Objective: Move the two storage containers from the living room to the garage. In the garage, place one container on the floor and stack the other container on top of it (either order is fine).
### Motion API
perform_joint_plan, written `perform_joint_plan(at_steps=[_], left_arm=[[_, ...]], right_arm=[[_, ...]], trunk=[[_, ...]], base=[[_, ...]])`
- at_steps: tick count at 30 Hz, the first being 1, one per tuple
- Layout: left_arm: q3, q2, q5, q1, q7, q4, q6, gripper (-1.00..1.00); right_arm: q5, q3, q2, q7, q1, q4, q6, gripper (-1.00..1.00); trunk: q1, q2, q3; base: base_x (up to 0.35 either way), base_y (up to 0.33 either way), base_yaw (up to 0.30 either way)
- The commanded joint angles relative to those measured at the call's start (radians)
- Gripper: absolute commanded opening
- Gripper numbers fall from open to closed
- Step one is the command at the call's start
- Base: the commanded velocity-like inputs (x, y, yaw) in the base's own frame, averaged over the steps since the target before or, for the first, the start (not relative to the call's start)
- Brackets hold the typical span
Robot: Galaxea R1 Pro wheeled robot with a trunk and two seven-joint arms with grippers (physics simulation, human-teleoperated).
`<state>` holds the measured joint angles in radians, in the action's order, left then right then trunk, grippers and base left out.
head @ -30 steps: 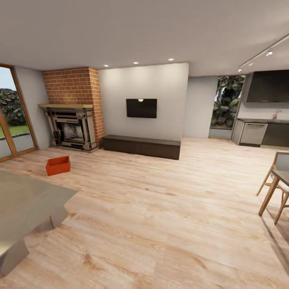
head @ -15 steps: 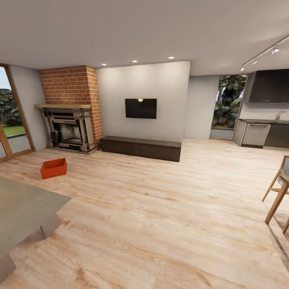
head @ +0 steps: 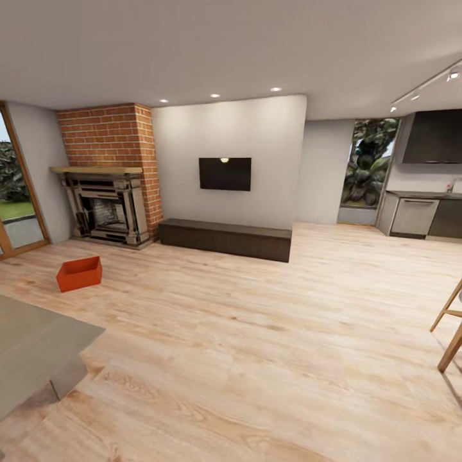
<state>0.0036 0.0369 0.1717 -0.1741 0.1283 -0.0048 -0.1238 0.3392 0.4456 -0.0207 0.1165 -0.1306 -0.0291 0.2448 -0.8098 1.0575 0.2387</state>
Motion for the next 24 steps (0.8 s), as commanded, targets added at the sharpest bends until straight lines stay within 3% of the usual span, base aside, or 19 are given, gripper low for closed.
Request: perform_joint_plan(at_steps=[1, 24], left_arm=[[0.0, 0.0, 0.006, -0.001, 0.001, 0.001, -0.003, 1.0], [0.0, 0.0, 0.006, -0.001, 0.001, 0.001, -0.003, 1.0]], right_arm=[[0.007, 0.008, -0.001, 0.002, -0.001, -0.003, 0.005, 1.0], [0.008, 0.008, -0.001, 0.002, -0.001, -0.003, 0.005, 1.0]], trunk=[[-0.001, 0.001, 0.001], [-0.001, 0.001, 0.001]], base=[[0.318, 0.0, 0.0], [0.318, 0.0, 0.0]])
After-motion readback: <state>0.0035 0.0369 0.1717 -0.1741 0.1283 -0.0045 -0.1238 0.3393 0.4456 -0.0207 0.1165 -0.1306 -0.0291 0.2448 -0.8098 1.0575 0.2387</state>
